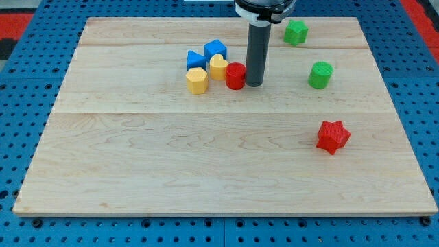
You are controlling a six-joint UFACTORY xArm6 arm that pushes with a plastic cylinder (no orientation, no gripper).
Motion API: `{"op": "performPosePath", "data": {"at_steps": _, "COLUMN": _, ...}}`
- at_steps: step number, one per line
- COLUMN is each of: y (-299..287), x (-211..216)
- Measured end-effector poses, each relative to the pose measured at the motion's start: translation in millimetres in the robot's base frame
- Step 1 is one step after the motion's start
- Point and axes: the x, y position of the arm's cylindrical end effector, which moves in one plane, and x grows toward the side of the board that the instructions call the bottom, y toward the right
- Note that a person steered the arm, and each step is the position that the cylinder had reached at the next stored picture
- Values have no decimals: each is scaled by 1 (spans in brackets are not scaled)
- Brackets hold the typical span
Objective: Move the green circle top right diagonally to the red circle
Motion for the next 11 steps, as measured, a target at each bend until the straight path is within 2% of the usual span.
{"op": "performPosePath", "data": {"at_steps": 1, "y": 0, "x": 0}}
{"op": "performPosePath", "data": {"at_steps": 2, "y": 32, "x": 20}}
{"op": "performPosePath", "data": {"at_steps": 3, "y": 113, "x": 21}}
{"op": "performPosePath", "data": {"at_steps": 4, "y": 160, "x": 5}}
{"op": "performPosePath", "data": {"at_steps": 5, "y": 159, "x": -15}}
{"op": "performPosePath", "data": {"at_steps": 8, "y": 32, "x": -33}}
{"op": "performPosePath", "data": {"at_steps": 9, "y": 22, "x": -31}}
{"op": "performPosePath", "data": {"at_steps": 10, "y": 87, "x": 11}}
{"op": "performPosePath", "data": {"at_steps": 11, "y": 142, "x": 79}}
